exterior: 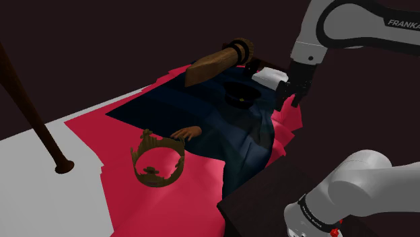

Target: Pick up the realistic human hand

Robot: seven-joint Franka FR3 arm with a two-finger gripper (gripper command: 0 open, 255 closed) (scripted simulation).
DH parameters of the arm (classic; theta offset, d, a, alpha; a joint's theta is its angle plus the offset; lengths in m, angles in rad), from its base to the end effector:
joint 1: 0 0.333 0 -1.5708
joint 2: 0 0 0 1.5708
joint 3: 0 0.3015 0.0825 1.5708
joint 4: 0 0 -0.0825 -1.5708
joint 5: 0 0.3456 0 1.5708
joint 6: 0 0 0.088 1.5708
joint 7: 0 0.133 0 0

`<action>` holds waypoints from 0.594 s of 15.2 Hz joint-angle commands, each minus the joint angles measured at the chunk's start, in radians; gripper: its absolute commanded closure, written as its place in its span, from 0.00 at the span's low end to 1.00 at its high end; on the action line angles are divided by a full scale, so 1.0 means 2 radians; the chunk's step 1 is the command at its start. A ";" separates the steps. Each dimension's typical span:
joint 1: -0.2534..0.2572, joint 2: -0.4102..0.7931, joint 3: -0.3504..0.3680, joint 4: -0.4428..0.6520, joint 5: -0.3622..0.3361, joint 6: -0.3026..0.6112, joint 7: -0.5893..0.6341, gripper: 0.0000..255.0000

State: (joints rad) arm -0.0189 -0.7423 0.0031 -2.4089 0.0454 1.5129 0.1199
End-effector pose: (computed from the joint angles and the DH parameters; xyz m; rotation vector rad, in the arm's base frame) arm 0.2756 0.0021 0.5152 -3.0895 0.2128 0.2416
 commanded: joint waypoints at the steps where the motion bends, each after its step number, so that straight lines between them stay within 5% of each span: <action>1: 0.000 0.000 0.000 0.000 0.000 0.000 0.000 0.00; 9: 0.000 0.046 0.015 -0.086 0.094 0.167 0.075 0.00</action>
State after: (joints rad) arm -0.0219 -0.6695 0.0258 -2.5617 0.2051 1.7952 0.2505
